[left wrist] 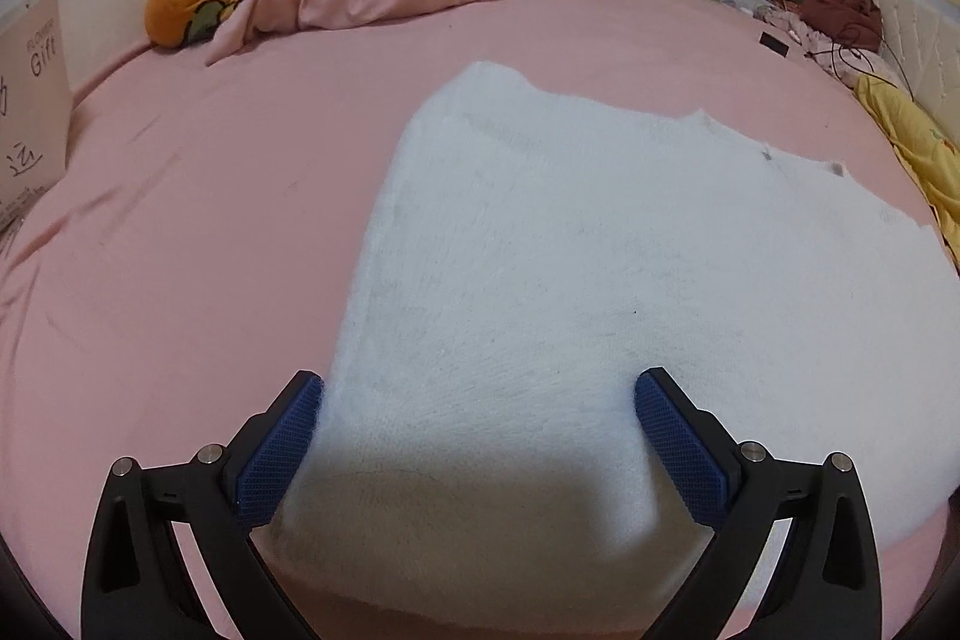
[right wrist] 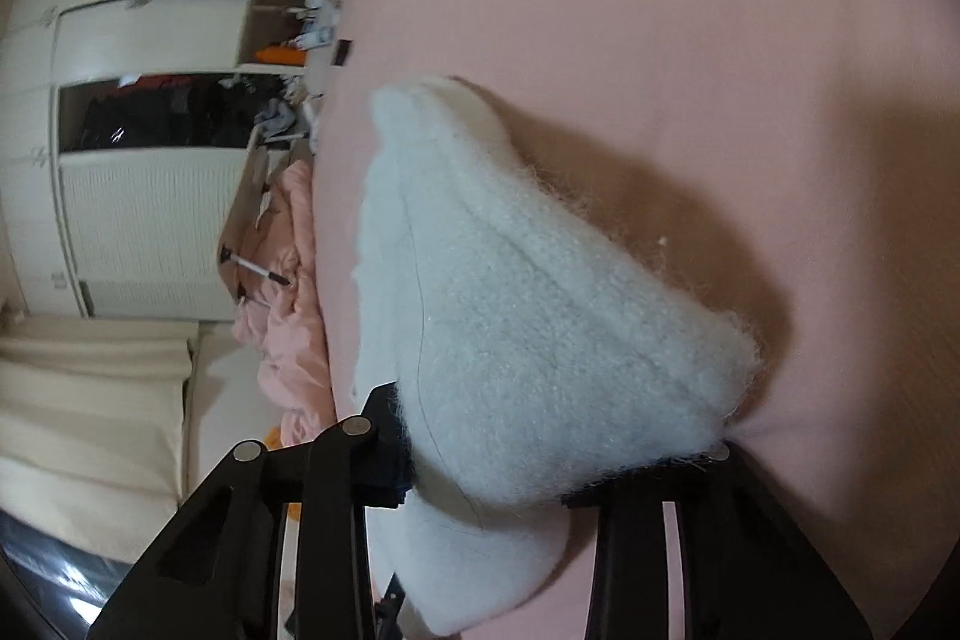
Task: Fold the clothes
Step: 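Lift the held side edge with the right tool and fold it over the body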
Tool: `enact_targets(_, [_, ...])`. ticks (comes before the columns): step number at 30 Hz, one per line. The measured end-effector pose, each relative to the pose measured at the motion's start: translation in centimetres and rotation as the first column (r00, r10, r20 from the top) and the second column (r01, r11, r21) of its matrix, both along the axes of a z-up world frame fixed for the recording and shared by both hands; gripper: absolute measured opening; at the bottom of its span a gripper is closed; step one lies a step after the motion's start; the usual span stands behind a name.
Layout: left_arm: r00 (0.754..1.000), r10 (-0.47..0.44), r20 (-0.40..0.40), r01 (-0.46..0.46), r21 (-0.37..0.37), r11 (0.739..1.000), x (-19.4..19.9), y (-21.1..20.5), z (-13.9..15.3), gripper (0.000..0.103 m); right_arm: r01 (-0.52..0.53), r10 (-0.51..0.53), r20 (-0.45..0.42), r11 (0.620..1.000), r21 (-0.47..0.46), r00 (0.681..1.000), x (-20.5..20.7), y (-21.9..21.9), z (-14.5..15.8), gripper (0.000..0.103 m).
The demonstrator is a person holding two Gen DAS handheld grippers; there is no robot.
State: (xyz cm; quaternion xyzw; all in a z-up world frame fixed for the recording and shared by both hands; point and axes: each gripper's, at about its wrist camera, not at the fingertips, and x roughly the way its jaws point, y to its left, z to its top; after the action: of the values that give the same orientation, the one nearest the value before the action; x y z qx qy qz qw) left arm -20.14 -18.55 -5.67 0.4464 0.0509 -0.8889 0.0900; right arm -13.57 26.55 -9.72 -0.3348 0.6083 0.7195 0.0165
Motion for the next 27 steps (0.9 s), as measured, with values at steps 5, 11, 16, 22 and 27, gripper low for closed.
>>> enact_targets(5, [1.0,0.006,0.007,-0.006,0.009,1.0,-0.1,0.1,-0.2,0.103,0.051,-0.041,0.065,0.986,-0.156,0.997,0.3,0.5,-2.5,0.037])
enact_targets(11, [1.0,0.013,0.003,-0.013,0.027,1.0,0.0,0.0,-0.3,0.103,0.142,-0.13,0.068,0.961,-0.236,0.989,2.9,0.6,-2.7,0.042])
enact_targets(16, [1.0,0.023,0.011,-0.023,0.037,0.999,-0.1,0.1,-0.3,0.103,0.213,-0.187,0.12,0.939,-0.272,0.975,3.1,0.2,-3.0,0.047])
enact_targets(22, [0.999,0.032,0.014,-0.033,0.054,0.998,-0.2,0.0,-0.4,0.103,0.212,-0.194,0.089,0.939,-0.272,0.977,3.8,-0.9,-2.3,0.066])
enact_targets(27, [0.999,0.026,0.022,-0.027,0.056,0.998,-0.3,-0.1,-0.5,0.103,0.17,-0.156,0.073,0.949,-0.265,0.985,1.0,-0.6,-1.8,0.085])
